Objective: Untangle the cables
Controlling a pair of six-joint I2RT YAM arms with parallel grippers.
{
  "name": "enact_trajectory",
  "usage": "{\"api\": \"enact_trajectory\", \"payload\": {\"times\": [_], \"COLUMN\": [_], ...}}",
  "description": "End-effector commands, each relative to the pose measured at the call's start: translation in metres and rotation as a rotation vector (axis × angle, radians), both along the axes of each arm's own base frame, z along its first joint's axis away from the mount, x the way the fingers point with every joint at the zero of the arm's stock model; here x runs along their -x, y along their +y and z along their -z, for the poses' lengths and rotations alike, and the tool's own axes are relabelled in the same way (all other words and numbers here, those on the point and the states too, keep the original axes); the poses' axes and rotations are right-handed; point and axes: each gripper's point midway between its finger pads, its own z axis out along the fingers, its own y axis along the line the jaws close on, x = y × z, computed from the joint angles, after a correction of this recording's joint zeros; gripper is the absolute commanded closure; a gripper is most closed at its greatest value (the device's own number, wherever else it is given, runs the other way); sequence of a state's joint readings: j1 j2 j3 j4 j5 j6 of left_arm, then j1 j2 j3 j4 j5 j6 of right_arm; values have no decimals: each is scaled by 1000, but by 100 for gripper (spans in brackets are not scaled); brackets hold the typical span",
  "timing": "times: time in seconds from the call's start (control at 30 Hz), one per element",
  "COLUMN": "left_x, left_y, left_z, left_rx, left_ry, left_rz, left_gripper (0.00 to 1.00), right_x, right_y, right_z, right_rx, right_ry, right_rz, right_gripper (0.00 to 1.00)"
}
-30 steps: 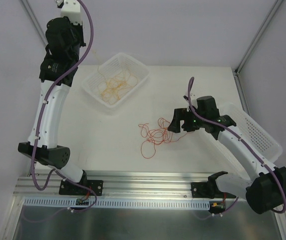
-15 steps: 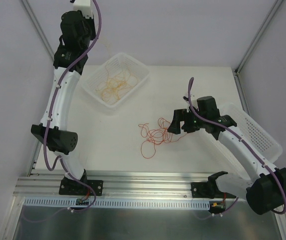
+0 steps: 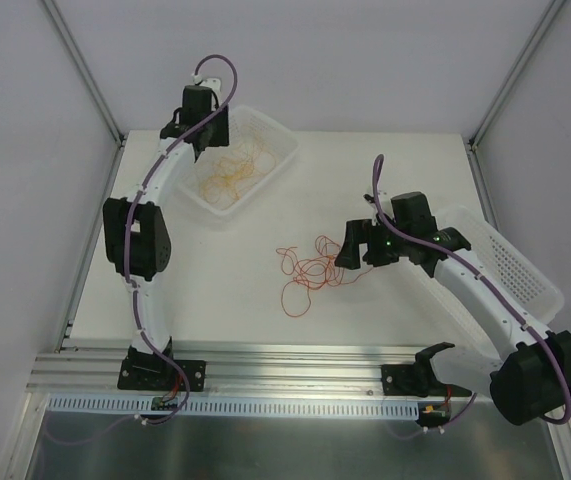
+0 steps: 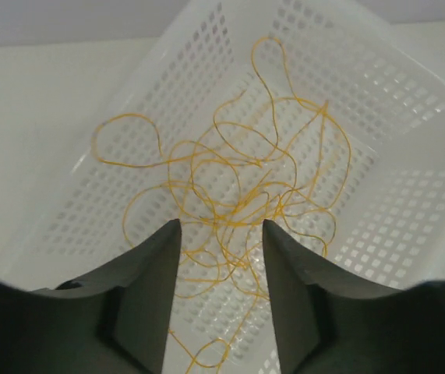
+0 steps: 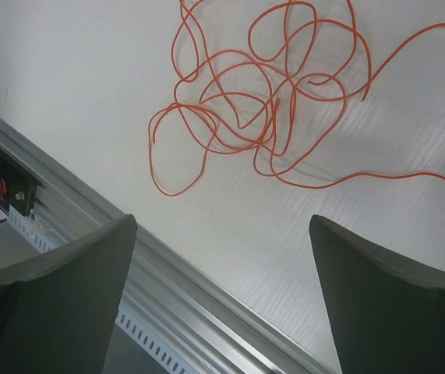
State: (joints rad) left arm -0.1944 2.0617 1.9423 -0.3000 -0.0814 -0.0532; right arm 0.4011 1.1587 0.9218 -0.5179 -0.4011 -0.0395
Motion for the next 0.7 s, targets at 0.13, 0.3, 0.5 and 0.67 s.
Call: {"api": "enact_trajectory", "payload": {"times": [0.13, 0.3, 0.5, 0.67], "left_x": [45, 104, 195, 263], "left_y": [-18, -40, -114, -174], "left_z": [-64, -79, -42, 6], "left_rx": [181, 251, 193, 158], "left_ry": [-79, -65, 21, 145], "left_rz": [72, 186, 442, 642], "left_gripper": [22, 9, 11, 11], "right_x": [-6, -14, -20, -14], "right_y": [-7, -15, -16, -11], "right_z": [-12, -10, 4, 28], "right_rx": [41, 85, 104, 108], "right_ry": [-43, -40, -7, 68], "right_rz": [21, 80, 121, 114], "right_gripper": [2, 2, 5, 15]}}
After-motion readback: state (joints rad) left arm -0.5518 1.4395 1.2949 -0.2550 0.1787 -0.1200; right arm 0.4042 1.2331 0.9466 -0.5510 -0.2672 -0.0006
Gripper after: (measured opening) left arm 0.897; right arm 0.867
